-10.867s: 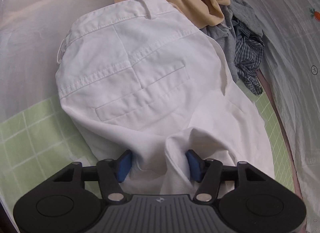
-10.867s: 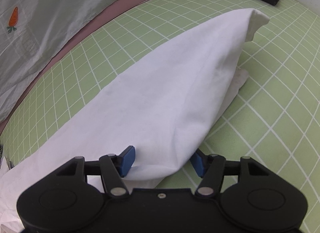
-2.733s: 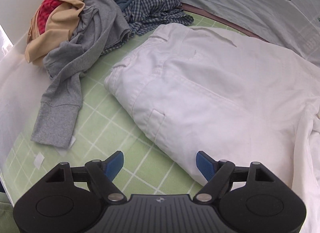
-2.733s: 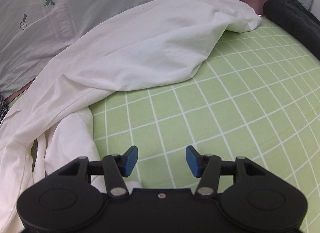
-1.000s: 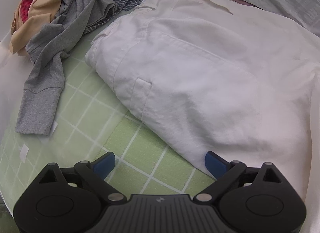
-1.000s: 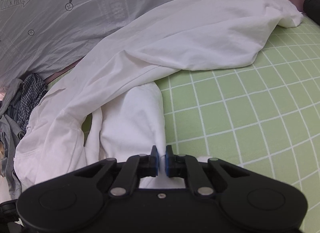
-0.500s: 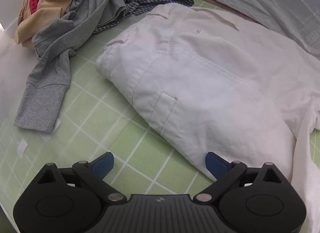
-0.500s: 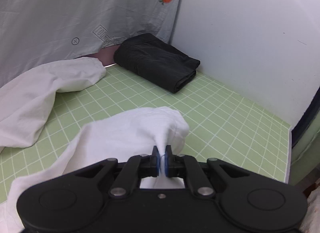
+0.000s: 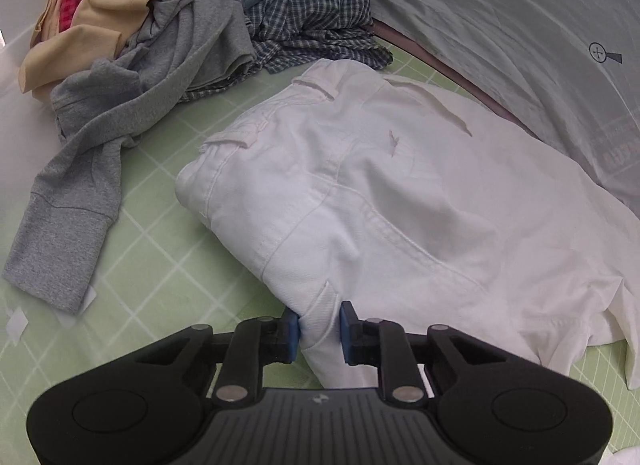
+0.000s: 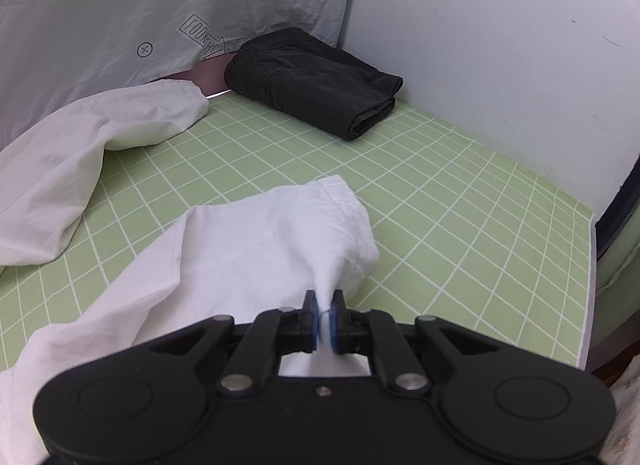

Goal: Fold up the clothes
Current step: 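Grasp the shirt sleeve with the right tool and pull it outward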

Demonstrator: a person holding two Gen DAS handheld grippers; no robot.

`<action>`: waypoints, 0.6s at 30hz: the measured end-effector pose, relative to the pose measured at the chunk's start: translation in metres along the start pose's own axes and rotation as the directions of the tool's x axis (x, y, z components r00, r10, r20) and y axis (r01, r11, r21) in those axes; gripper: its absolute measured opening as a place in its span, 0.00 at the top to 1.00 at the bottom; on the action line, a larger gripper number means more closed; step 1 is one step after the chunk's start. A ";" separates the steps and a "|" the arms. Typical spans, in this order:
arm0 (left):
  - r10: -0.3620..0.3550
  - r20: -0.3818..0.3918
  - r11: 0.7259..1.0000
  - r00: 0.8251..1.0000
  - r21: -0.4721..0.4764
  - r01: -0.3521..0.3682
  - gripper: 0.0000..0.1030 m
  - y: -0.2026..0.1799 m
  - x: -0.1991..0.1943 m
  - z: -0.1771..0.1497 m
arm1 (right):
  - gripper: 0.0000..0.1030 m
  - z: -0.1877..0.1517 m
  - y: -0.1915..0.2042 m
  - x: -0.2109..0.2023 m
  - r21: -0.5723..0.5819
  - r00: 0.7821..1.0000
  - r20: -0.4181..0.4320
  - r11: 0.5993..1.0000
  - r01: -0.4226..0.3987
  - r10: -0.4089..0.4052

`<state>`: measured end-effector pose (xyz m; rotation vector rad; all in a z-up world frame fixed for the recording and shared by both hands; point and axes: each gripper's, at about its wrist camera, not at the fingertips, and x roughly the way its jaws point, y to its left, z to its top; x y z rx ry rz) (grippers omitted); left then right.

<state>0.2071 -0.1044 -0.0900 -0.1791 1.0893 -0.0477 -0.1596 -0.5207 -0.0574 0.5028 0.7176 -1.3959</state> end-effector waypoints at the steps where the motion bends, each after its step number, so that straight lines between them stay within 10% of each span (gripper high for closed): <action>1: 0.003 0.022 1.000 1.000 0.001 -0.003 0.83 0.001 -0.007 0.000 | 0.94 -0.001 -0.004 -0.002 0.009 1.000 0.000 1.000 -0.004 0.004; 10: 0.129 0.295 0.963 0.947 0.189 -0.190 0.85 0.001 -0.098 0.004 | 0.94 -0.017 -0.018 -0.027 0.008 0.990 -0.048 0.991 -0.133 0.133; 16: 0.214 0.176 0.952 0.961 0.183 -0.246 0.80 0.012 -0.058 -0.017 | 0.84 -0.036 -0.017 -0.021 -0.039 0.978 -0.117 0.983 -0.179 0.173; 18: 0.210 0.157 0.957 0.965 0.171 -0.236 0.78 0.016 -0.055 -0.026 | 0.65 -0.039 -0.023 -0.021 -0.037 0.977 -0.118 0.982 -0.184 0.179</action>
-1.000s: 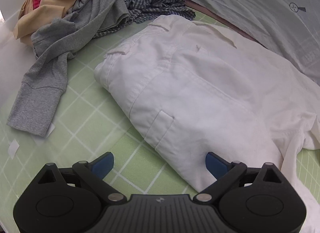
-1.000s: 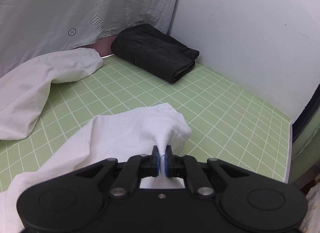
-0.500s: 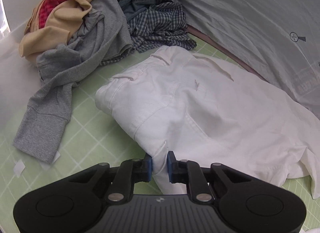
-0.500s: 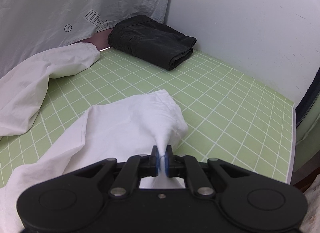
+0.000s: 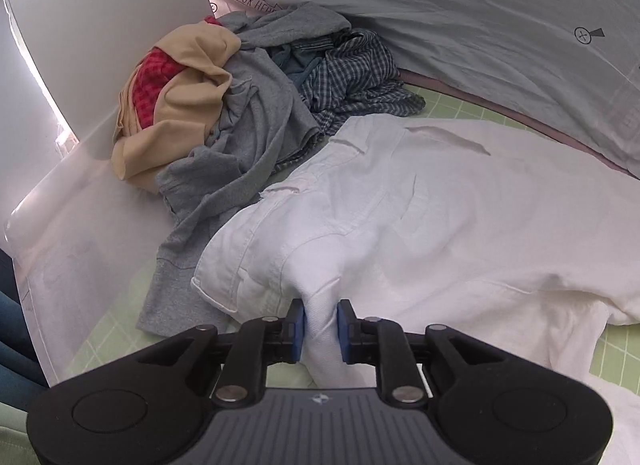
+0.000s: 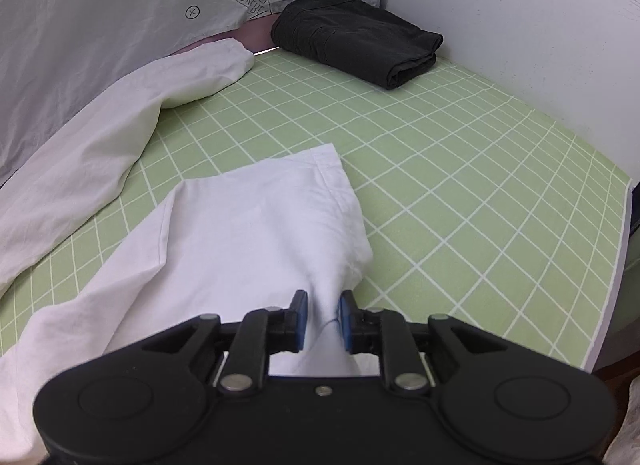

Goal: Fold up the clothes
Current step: 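Grasp the shirt sleeve with the right tool and pull it outward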

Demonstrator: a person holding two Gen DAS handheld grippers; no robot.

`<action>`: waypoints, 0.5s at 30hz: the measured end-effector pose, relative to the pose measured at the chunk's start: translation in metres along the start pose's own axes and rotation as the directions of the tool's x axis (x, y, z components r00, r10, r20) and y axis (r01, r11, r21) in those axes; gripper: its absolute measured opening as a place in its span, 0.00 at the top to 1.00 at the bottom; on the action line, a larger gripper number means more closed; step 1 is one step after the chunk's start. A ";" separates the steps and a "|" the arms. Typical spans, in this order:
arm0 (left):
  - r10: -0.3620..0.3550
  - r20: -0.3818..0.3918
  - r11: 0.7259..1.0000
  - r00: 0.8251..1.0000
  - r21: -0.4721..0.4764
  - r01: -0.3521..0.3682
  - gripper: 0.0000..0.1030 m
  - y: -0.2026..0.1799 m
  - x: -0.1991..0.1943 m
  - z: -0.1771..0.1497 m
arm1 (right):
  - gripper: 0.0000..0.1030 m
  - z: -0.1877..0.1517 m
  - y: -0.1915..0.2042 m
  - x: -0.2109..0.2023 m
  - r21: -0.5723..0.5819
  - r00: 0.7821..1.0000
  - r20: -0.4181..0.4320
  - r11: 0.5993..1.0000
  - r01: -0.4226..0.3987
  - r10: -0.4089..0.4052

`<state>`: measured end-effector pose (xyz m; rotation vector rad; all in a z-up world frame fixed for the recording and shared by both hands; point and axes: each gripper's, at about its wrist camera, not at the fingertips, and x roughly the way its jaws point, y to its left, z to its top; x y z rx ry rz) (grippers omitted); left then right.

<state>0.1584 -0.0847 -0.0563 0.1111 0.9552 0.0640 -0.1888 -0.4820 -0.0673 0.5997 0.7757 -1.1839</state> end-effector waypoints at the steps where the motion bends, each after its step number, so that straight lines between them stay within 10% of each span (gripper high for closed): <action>1: -0.007 -0.004 1.000 1.000 -0.001 0.007 0.77 -0.001 -0.002 -0.004 | 0.62 -0.001 -0.005 0.000 0.009 1.000 0.000 1.000 -0.003 0.003; 11: -0.084 0.001 0.996 0.997 0.020 0.083 0.49 -0.020 -0.039 -0.025 | 0.30 -0.017 -0.032 0.017 0.094 0.998 -0.048 0.995 -0.035 0.040; 13: -0.093 0.016 0.995 0.996 0.034 0.092 0.47 -0.023 -0.049 -0.027 | 0.33 -0.021 -0.031 0.024 0.102 0.994 -0.076 0.993 -0.067 0.075; 15: -0.108 0.031 0.993 0.994 0.051 0.106 0.45 -0.024 -0.058 -0.030 | 0.58 -0.023 -0.024 0.028 0.068 0.991 -0.085 0.993 -0.099 0.105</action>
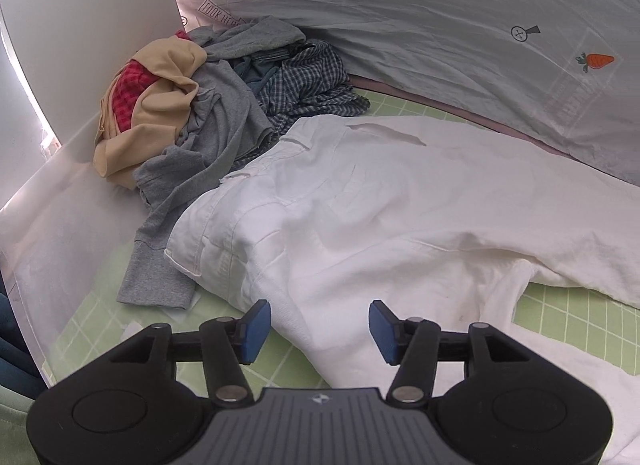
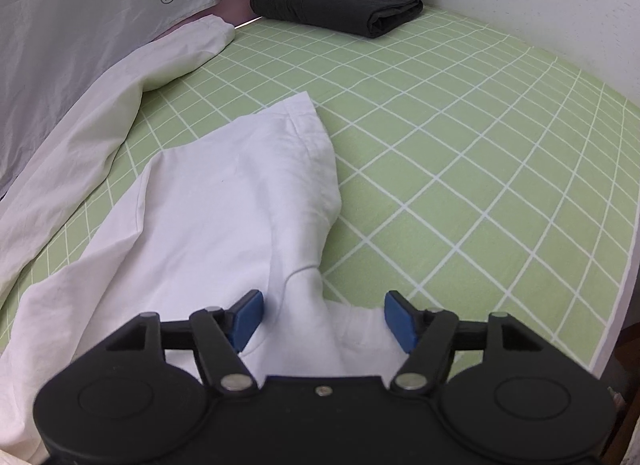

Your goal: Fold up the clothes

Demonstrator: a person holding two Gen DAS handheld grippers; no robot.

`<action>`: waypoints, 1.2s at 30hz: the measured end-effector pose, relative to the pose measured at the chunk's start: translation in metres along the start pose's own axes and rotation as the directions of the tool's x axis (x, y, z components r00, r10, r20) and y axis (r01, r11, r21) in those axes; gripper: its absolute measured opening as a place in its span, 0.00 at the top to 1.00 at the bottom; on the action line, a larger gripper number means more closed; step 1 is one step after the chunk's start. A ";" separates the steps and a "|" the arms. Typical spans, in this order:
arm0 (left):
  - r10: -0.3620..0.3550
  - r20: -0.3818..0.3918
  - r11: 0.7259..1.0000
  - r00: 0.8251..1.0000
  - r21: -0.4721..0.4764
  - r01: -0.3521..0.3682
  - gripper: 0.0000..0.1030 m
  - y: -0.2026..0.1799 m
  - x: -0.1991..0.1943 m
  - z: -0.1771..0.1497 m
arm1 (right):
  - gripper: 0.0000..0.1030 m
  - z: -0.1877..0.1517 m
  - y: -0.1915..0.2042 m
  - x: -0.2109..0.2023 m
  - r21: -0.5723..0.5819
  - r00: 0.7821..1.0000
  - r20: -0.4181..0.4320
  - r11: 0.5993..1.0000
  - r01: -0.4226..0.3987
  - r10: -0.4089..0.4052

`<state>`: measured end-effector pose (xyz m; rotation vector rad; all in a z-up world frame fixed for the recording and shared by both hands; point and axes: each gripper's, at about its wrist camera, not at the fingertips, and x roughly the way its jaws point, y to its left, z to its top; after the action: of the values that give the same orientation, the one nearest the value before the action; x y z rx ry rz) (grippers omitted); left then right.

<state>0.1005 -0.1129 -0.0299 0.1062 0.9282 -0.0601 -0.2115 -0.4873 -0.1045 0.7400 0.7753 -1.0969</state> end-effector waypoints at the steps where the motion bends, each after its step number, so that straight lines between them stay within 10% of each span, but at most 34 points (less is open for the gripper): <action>1: -0.005 0.004 1.000 1.000 0.011 0.005 0.45 -0.001 -0.004 -0.002 | 0.62 0.001 0.004 0.001 -0.026 1.000 0.003 1.000 -0.003 0.003; 3: -0.007 0.005 0.999 1.000 0.035 0.007 0.45 -0.004 -0.008 -0.005 | 0.93 0.010 0.007 0.000 -0.076 0.998 0.024 0.995 -0.059 0.061; 7: -0.015 0.007 0.999 1.000 0.035 0.014 0.45 -0.006 -0.015 -0.013 | 0.93 0.037 0.001 -0.018 -0.092 0.986 0.145 0.994 -0.066 0.079; 15: -0.046 -0.011 0.999 0.999 -0.001 0.046 0.40 -0.015 -0.018 -0.030 | 0.57 0.036 -0.029 -0.009 -0.030 0.998 0.062 0.999 -0.018 0.020; 36: -0.145 -0.068 0.983 0.987 0.107 0.152 0.34 -0.105 -0.007 -0.036 | 0.45 0.001 -0.079 -0.035 0.249 0.997 0.034 0.966 -0.077 0.071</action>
<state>0.0571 -0.2132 -0.0526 0.1433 0.9912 -0.2492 -0.2959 -0.4937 -0.0860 0.9588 0.5893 -1.1463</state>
